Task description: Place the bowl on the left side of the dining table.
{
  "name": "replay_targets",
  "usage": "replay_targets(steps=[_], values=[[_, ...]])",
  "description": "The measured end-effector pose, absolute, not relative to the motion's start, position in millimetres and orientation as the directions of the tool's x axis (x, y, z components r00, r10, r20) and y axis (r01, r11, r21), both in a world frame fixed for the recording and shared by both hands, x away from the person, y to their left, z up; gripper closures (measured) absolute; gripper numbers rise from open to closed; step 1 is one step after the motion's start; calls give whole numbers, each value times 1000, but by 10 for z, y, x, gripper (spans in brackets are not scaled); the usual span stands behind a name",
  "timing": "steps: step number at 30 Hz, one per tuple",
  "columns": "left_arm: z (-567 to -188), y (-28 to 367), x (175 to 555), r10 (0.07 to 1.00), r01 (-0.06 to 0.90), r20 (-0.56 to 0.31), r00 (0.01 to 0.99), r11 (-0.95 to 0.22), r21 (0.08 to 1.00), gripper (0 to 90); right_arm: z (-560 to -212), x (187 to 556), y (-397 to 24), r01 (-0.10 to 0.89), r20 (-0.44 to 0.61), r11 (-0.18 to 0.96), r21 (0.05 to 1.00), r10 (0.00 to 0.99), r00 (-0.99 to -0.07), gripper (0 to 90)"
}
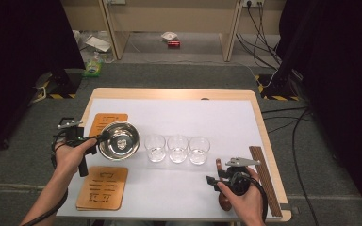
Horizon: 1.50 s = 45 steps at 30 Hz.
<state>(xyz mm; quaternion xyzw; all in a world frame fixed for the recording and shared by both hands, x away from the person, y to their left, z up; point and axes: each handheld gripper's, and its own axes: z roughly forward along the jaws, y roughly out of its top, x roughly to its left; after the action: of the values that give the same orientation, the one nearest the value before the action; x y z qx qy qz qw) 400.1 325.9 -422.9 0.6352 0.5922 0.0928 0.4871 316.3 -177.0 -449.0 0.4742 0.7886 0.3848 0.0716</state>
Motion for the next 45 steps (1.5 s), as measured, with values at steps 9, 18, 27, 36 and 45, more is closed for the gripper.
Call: replay_targets(steps=[9,18,27,36,45], values=[[-4248,3330,4138,848,665,-463,258,192,722,831,-4491,3163,-1768,694,253,254,674,803,-540,440],[-4264,3378,4285,856,662,-466,226,215,718,832,-4482,3164,-1782,694,256,247,676,804,-537,440],[-4318,3435,4429,867,667,-460,192,229,709,832,-4477,3161,-1792,694,260,244,677,804,-535,440],[-4399,3513,4584,879,669,-456,135,259,697,831,-4462,3157,-1795,696,261,240,677,805,-532,440],[-4478,3656,4788,884,666,-463,64,307,679,831,-4461,3157,-1791,693,259,244,678,804,-536,440]])
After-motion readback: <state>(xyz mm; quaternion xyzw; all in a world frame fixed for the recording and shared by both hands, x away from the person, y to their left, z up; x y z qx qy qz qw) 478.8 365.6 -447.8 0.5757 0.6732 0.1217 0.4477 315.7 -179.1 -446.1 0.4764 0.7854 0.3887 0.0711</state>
